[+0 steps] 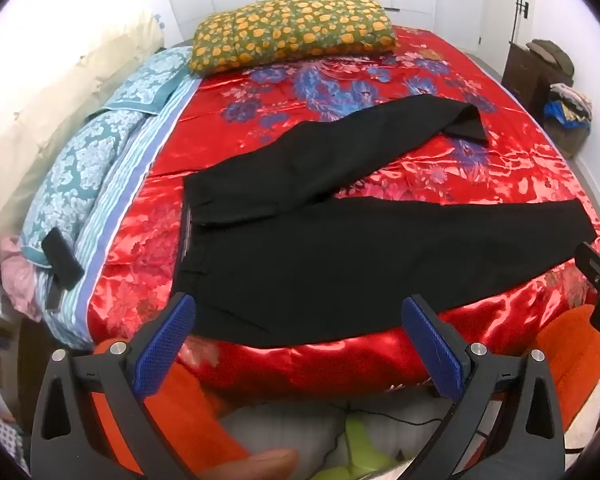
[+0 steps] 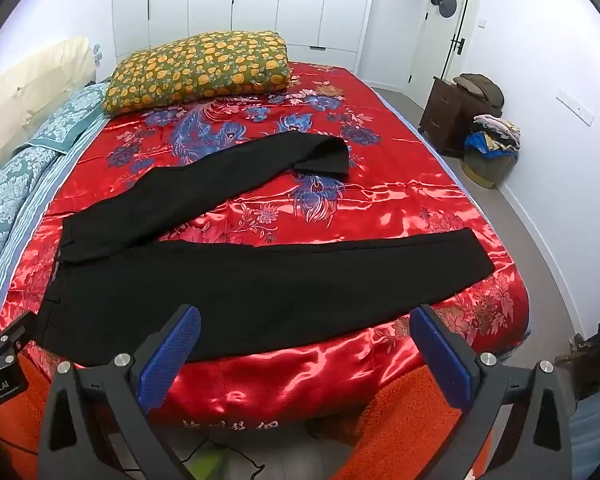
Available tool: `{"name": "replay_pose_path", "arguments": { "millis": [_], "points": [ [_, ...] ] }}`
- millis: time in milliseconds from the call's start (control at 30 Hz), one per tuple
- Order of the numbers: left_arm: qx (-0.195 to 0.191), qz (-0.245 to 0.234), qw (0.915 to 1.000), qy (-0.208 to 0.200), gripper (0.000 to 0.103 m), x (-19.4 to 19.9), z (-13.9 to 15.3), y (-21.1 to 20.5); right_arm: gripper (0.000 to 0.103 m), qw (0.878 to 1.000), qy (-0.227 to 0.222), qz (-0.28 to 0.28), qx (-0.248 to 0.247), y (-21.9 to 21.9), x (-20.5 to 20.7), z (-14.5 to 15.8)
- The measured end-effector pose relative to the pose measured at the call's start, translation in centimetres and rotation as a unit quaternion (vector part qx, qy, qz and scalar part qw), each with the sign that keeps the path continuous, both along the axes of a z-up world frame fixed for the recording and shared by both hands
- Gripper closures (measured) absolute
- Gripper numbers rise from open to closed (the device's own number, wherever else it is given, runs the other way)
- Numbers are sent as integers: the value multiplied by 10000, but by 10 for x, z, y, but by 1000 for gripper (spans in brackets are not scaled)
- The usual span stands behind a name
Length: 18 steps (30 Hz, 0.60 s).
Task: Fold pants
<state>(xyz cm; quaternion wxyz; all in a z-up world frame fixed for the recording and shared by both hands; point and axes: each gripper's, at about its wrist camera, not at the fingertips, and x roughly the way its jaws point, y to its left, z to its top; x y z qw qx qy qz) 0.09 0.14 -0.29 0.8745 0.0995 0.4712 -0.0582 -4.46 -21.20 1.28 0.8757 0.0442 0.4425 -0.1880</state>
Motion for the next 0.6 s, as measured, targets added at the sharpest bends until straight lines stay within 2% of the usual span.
{"name": "replay_pose_path", "arguments": {
  "millis": [167, 267, 367, 500, 567, 600],
  "points": [
    [209, -28, 9997, -89, 0, 0, -1, -5, 0, 10000, -8, 13, 3, 1, 1, -1],
    [175, -74, 9998, -93, 0, 1, -1, -6, 0, 10000, 47, 33, -7, -1, 2, -1],
    [180, -50, 9998, -84, 0, 7, -1, -8, 0, 9997, -107, 194, 41, -5, 6, 1],
    [73, 30, 9999, -135, 0, 19, 2, -8, 0, 9941, -1007, 401, -59, -24, 10, 20],
    [12, 69, 9998, -175, 0, 28, 2, -11, 0, 9886, -1421, 500, 10, -32, 14, 28],
    [-10, 70, 9998, -177, 0, 32, 1, -14, 0, 9821, -1741, 715, 113, -38, 20, 29]
  ]
}}
